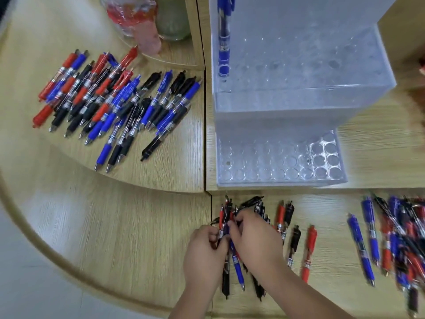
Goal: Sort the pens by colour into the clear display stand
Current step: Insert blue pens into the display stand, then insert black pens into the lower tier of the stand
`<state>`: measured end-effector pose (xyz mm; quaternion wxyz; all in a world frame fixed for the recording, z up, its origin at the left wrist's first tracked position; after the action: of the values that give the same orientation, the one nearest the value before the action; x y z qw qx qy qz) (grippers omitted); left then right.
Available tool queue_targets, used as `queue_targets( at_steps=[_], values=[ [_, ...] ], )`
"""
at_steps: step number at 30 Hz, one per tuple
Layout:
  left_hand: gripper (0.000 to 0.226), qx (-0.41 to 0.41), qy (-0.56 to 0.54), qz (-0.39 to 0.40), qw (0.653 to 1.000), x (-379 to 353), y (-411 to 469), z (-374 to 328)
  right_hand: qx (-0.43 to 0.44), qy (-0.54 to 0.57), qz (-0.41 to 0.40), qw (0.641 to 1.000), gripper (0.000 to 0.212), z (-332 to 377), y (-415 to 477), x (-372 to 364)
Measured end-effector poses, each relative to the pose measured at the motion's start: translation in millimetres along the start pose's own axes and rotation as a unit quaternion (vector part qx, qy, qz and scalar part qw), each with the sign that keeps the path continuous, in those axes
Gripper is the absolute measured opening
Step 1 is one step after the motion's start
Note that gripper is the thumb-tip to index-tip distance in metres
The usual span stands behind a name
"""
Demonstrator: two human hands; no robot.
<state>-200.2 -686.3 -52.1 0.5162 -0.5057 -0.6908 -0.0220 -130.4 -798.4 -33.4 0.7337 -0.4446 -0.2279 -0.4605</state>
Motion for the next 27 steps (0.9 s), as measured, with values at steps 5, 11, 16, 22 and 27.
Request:
queue_targets(
  at_steps=[5,11,16,22,27],
  values=[
    [0.011,0.013,-0.063,0.005,0.998,1.4,2.8,-1.8,-0.023,-0.025,-0.001,0.999,0.024,-3.4,4.2,7.9],
    [0.011,-0.013,-0.081,0.010,0.997,14.6,0.2,0.5,-0.002,0.032,0.056,0.998,0.019,-1.7,7.7,19.0],
    [0.014,-0.057,-0.164,-0.022,0.985,75.4,-20.3,-21.7,0.064,0.117,0.092,0.987,0.005,7.9,-22.5,69.9],
    [0.020,-0.167,-0.271,-0.124,0.940,172.3,-26.2,-95.7,0.038,0.260,0.058,0.963,0.036,21.5,-61.8,136.7],
    [0.021,-0.253,-0.240,-0.138,0.927,192.6,0.7,-147.5,-0.036,0.438,0.063,0.896,0.035,35.6,-71.8,165.7]
  ],
)
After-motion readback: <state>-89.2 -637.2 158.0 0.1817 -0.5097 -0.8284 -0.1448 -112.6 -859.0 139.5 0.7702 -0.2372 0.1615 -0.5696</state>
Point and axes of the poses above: each hand's wrist, its own y-axis towards the middle knuckle, its own x-axis out of the back of the hand, z = x × y, the point moved 2 cm from there along y, towards the middle knuckle, and after that the axes turned 7 degrees about y, right-handed, at the moved point
